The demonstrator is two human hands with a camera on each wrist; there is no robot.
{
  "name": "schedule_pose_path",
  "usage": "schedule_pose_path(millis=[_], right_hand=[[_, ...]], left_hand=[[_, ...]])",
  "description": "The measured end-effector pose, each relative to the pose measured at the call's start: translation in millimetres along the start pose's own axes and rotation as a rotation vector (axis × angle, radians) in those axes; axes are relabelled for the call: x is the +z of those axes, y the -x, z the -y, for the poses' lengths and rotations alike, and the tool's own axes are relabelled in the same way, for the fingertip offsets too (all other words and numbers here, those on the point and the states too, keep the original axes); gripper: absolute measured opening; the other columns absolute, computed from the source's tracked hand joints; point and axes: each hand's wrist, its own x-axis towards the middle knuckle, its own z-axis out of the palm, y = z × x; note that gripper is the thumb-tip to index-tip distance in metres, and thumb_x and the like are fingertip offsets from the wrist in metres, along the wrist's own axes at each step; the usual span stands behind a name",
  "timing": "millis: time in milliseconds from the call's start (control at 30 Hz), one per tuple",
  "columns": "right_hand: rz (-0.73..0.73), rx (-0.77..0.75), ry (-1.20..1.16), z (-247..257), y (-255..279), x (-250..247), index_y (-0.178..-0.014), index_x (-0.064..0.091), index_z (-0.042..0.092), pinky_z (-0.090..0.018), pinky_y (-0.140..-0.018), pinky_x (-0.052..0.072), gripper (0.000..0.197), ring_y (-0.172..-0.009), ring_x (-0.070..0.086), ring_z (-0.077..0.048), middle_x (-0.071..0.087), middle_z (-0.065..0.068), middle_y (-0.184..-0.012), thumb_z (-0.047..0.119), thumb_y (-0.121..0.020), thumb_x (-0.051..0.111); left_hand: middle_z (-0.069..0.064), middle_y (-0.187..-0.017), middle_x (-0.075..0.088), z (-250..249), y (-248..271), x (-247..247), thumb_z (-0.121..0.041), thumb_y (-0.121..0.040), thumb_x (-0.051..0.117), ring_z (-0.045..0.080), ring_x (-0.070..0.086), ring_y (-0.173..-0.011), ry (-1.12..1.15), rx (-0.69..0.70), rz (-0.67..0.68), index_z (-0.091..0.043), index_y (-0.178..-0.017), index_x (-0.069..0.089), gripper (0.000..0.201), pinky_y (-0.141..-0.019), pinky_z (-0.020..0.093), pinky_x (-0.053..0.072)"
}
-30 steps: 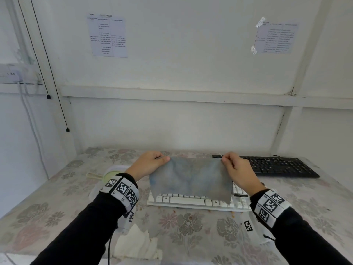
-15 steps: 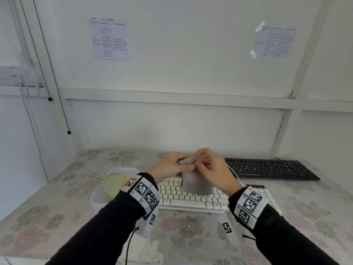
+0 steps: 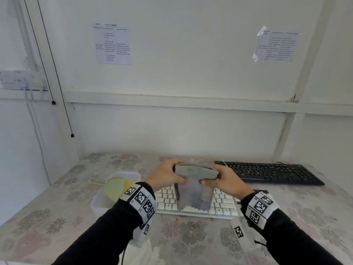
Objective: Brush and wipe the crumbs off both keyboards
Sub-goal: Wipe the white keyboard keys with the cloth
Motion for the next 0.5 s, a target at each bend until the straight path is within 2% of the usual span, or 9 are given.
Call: schedule_pose_path(millis=[67,100,167,200,267,333,400,433,500], right_hand=[[0.015,-0.017,-0.102,1.4,0.4,0.9,-0.112,0.062,0.019,-0.034,-0.083,0.054,0.029,-0.099,0.064,-0.019,0.067,-0.003,-0.105,0.012,-0.084,0.066],[0.014,-0.008,-0.16,4.0,0.6,1.6,-0.11,0.061,0.021,-0.033,-0.077,0.055,0.024,-0.095,0.064,-0.018,0.067,-0.002,-0.102,0.011,-0.088,0.06],[-0.003,0.02,-0.244,5.9,-1.4,3.7,-0.105,0.059,0.024,-0.033,-0.07,0.054,0.019,-0.089,0.064,-0.018,0.065,-0.001,-0.097,0.011,-0.093,0.052],[-0.017,0.024,-0.242,4.8,-3.1,5.1,-0.103,0.058,0.025,-0.033,-0.07,0.054,0.017,-0.09,0.064,-0.018,0.065,-0.002,-0.097,0.013,-0.094,0.05],[-0.087,0.031,-0.157,-0.1,-7.3,7.3,-0.102,0.058,0.026,-0.032,-0.074,0.053,0.013,-0.093,0.062,-0.018,0.063,-0.004,-0.102,0.019,-0.095,0.049],[-0.149,0.068,-0.157,-3.5,-8.1,9.7,-0.107,0.058,0.02,-0.031,-0.071,0.053,0.018,-0.094,0.061,-0.019,0.062,-0.01,-0.108,0.029,-0.093,0.052],[-0.092,0.113,-0.266,-6.4,-8.0,11.5,-0.116,0.051,0.012,-0.032,-0.062,0.055,0.044,-0.091,0.064,-0.02,0.061,-0.012,-0.11,0.043,-0.085,0.059],[-0.045,0.115,-0.299,-6.6,-6.4,11.9,-0.117,0.047,0.01,-0.031,-0.062,0.055,0.05,-0.09,0.064,-0.018,0.061,-0.009,-0.107,0.04,-0.081,0.065],[0.013,0.038,-0.249,-8.4,-5.7,8.9,-0.11,0.049,0.009,-0.025,-0.071,0.053,0.049,-0.09,0.062,-0.012,0.061,-0.002,-0.101,0.018,-0.072,0.077]], left_hand=[[-0.011,-0.082,0.065,1.9,-1.3,1.0,0.004,-0.077,0.072,0.008,0.062,-0.082,0.091,0.019,-0.041,-0.02,-0.095,0.066,0.03,-0.065,0.015,0.047],[-0.012,-0.087,0.064,1.9,-1.1,2.5,0.0,-0.081,0.07,0.009,0.061,-0.087,0.113,0.011,-0.044,-0.019,-0.1,0.065,0.028,-0.07,0.016,0.048],[-0.013,-0.106,0.056,1.4,-0.2,6.1,-0.012,-0.089,0.065,0.008,0.053,-0.103,0.116,-0.044,-0.027,-0.023,-0.122,0.051,0.037,-0.083,0.019,0.044],[-0.012,-0.113,0.053,3.3,-1.1,7.8,-0.017,-0.091,0.062,0.007,0.051,-0.105,0.107,-0.073,-0.016,-0.023,-0.13,0.044,0.043,-0.084,0.018,0.043],[-0.007,-0.112,0.058,4.9,-2.7,9.6,-0.015,-0.093,0.061,0.005,0.057,-0.097,0.146,-0.057,0.005,-0.019,-0.129,0.046,0.039,-0.077,0.014,0.046],[0.0,-0.114,0.064,7.9,-3.2,9.4,-0.007,-0.088,0.066,0.012,0.063,-0.102,0.29,-0.048,0.039,-0.014,-0.126,0.05,0.042,-0.081,0.02,0.053],[0.006,-0.119,0.065,10.5,-3.7,7.2,-0.001,-0.081,0.07,0.02,0.064,-0.109,0.398,-0.072,0.062,-0.012,-0.126,0.051,0.05,-0.088,0.031,0.054],[0.008,-0.118,0.065,12.3,-3.9,6.5,0.002,-0.081,0.07,0.021,0.063,-0.11,0.411,-0.062,0.052,-0.011,-0.125,0.052,0.049,-0.09,0.033,0.054],[0.011,-0.116,0.065,14.5,-3.0,4.9,0.004,-0.082,0.068,0.02,0.062,-0.108,0.355,-0.025,0.024,-0.008,-0.121,0.055,0.043,-0.094,0.037,0.052]])
